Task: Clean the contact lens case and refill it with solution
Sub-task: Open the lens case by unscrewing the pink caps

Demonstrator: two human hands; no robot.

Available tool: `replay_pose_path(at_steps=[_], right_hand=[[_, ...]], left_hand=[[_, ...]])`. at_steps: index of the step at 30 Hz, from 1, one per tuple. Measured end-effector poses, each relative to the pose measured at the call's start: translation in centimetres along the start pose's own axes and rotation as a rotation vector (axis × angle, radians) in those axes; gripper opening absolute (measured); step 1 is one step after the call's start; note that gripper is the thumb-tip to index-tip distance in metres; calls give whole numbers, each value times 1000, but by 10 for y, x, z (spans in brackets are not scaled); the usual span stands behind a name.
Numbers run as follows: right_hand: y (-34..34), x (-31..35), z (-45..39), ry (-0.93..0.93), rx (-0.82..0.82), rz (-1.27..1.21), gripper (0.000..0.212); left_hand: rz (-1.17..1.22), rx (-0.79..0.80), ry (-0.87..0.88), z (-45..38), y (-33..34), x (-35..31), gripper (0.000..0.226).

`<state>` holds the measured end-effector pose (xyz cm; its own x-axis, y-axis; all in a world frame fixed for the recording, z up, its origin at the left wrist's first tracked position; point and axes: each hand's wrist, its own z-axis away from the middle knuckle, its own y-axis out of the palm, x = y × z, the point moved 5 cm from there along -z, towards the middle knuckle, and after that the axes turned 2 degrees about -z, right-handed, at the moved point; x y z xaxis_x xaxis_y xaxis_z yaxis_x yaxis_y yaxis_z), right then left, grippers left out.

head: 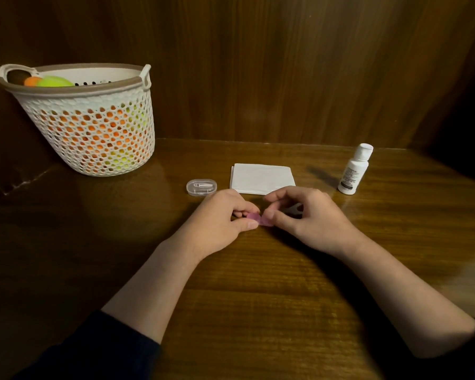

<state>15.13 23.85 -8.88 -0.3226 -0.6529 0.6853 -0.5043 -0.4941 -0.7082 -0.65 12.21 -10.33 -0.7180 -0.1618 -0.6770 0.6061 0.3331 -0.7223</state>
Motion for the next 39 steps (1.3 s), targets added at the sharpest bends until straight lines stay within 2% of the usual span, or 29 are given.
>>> replay_pose_path(at_steps=[4,9,16,22,27,31,36,39], right_hand=[[3,2,2,12,51,21,46],[4,2,1,22,41,48,51],[5,4,1,30,31,53,40],[-18,-7,-1,59,-164,18,20],[-22,-22,-2,127,-226,114,13],[-26,-30,-2,175,-249,152,21],[-27,-28,-1,189,-269,169,11],[-24,-16,-1,115,-204,170,23]], left_hand=[[5,6,5,1,-1,-1,30],[11,3,13,2,-1,-1,29],[8,16,14,2,-1,-1,27],[15,23,4,2,-2,-2,28],[2,16,23,3,-1,-3,28],[-16,8,38,5,-1,-2,27],[-40,2,36,5,-2,-3,31],[-55,4,31,6,-3,-3,35]])
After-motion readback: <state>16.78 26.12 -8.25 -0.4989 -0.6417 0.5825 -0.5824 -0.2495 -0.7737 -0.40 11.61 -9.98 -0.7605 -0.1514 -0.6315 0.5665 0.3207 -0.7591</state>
